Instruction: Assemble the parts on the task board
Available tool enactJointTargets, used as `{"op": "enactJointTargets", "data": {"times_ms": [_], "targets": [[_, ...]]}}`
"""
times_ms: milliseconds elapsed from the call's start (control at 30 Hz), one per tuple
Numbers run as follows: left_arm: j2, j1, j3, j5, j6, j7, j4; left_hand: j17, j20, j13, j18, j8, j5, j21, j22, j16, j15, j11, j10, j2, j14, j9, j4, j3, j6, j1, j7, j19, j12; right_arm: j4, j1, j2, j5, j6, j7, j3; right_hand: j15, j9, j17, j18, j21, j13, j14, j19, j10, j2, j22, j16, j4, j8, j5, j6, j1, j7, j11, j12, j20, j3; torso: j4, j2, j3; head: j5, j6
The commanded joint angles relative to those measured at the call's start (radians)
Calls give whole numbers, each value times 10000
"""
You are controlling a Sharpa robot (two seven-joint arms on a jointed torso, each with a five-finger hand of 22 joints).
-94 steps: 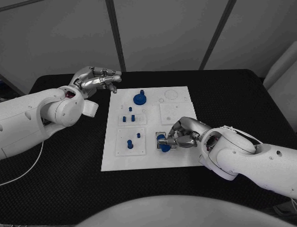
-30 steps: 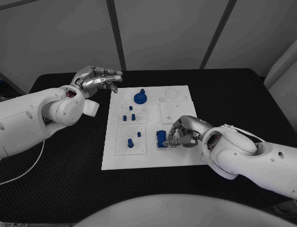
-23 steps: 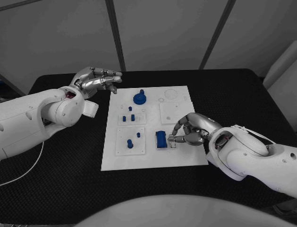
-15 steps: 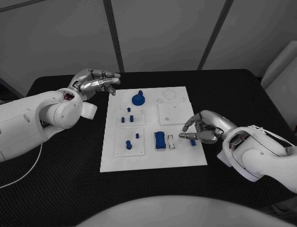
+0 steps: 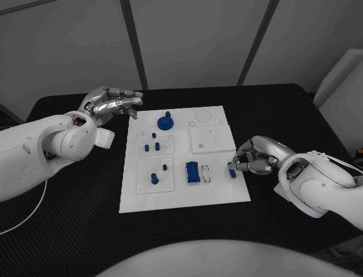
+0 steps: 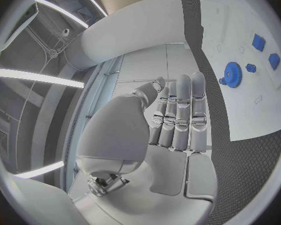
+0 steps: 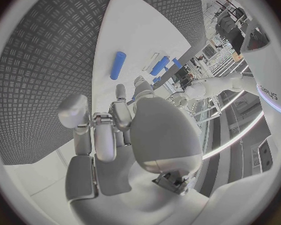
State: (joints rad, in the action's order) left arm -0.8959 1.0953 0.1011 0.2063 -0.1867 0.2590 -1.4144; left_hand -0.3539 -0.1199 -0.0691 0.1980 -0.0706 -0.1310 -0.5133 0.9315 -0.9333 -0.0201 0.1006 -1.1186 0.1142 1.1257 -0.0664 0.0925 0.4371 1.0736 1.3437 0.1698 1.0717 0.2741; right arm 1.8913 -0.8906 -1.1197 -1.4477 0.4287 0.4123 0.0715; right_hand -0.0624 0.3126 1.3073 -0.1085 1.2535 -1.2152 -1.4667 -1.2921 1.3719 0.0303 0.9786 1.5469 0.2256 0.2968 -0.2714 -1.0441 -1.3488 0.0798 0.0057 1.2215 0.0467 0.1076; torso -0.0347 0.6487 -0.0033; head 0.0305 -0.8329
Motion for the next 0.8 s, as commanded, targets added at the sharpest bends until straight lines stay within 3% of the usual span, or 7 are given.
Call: {"op": "enactJointTargets", "data": {"times_ms": [33,133,267,467,800], "targets": [[-5,6,9,-25,96,40,-28,9,-10,11,-165,36,25,54,-9,46,-28,-11,48,-68,-60,13,-12,-61,-46,-50,-12,-37,28,-48,-4,45,-681,-382,551,3,14,-17,2105,-29,23,-9,-916,-46,43,53,8,-37,78,-61,-43,-127,82,-12,-33,-55,41,4,22,-1,-15,14,-8],[-8,4,9,-25,100,42,-37,9,-10,11,-165,36,25,54,-9,46,-28,-11,48,-68,-60,13,-12,-61,-46,-50,-12,-37,28,-155,-2,126,-765,-579,752,2,4,-26,2093,-30,18,-2,-913,-44,44,63,2,-44,112,-64,-57,-192,107,-30,-47,-69,33,19,36,13,-12,11,-25],[-26,2,9,-25,96,41,-40,9,-10,11,-165,36,25,54,-9,46,-28,-11,48,-68,-60,13,-12,-61,-46,-50,-12,-37,28,-268,1,225,-835,-736,923,0,-6,-27,2099,-30,17,4,-914,-45,43,66,4,-41,132,-59,-69,-250,114,-48,-60,-80,26,25,6,17,5,-31,-51],[-30,0,9,-25,100,44,-44,9,-10,11,-165,36,25,54,-9,46,-28,-11,48,-68,-60,13,-12,-61,-46,-50,-12,-37,28,-400,5,367,-899,-914,1078,-2,-17,-28,2088,-31,12,5,-912,-42,46,78,-1,-47,170,-58,-83,-305,145,-63,-73,-87,16,43,16,4,-11,-18,-96],[-32,-3,9,-25,116,42,-35,9,-10,11,-166,36,25,55,-9,46,-28,-11,49,-69,-60,13,-12,-61,-47,-51,-12,-37,28,-575,15,686,-933,-1299,1173,-6,-29,-29,2085,-32,7,-3,-911,-41,54,105,-5,-49,226,-62,-85,-359,197,-78,-85,-88,4,76,13,0,-4,-47,-163]]}}
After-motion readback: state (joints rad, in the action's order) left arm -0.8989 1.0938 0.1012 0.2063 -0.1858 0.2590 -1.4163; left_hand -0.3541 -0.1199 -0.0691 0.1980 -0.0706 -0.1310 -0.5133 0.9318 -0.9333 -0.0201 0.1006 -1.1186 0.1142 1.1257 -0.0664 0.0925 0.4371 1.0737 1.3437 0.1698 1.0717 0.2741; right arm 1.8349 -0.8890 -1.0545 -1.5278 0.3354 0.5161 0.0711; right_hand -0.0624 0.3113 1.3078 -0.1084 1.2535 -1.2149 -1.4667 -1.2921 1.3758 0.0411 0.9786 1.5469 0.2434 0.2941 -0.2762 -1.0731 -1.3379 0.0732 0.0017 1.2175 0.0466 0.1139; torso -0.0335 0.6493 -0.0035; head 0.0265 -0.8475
